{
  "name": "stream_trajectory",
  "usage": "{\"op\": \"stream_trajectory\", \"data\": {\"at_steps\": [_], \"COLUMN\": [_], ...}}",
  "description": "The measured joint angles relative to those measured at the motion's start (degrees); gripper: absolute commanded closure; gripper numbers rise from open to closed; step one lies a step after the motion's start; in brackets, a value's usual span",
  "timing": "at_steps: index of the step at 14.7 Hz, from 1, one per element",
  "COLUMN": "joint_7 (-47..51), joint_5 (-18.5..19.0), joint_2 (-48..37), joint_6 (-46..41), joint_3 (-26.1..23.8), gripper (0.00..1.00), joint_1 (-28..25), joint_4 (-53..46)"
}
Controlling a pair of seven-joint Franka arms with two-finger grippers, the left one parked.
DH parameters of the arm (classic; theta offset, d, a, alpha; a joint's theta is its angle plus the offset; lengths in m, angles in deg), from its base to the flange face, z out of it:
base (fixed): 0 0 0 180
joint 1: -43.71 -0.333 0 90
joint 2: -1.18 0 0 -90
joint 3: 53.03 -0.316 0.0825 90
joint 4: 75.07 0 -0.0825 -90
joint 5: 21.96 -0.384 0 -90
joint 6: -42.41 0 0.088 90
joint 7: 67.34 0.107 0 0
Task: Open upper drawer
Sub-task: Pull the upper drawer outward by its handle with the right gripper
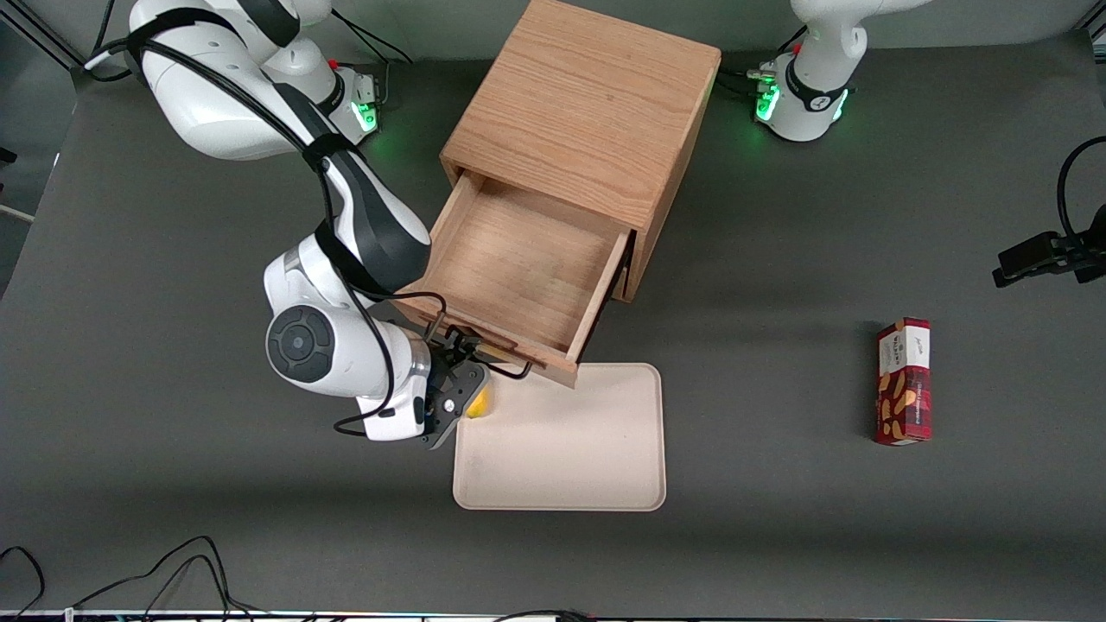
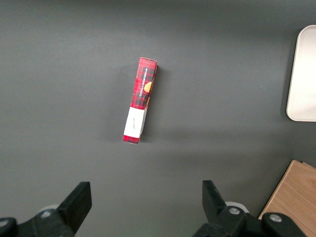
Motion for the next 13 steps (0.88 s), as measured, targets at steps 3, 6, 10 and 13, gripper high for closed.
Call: {"op": "stream_trajectory", "data": {"at_steps": [3, 6, 10, 13], "joint_7": [-1.0, -2.3, -2.6, -2.6], "joint_5": [0.0, 0.0, 0.1, 0.1], "joint_2": [0.2, 0.3, 0.3, 0.7], "joint_6": [0.6, 0.7, 1.0, 1.1], "joint_3": [0.6, 1.4, 2.2, 2.5], "gripper": [0.0, 0.0, 0.0, 0.0], "joint_1": [0.1, 0.1, 0.1, 0.1], "joint_4": [-0.2, -0.5, -0.8, -2.0]}}
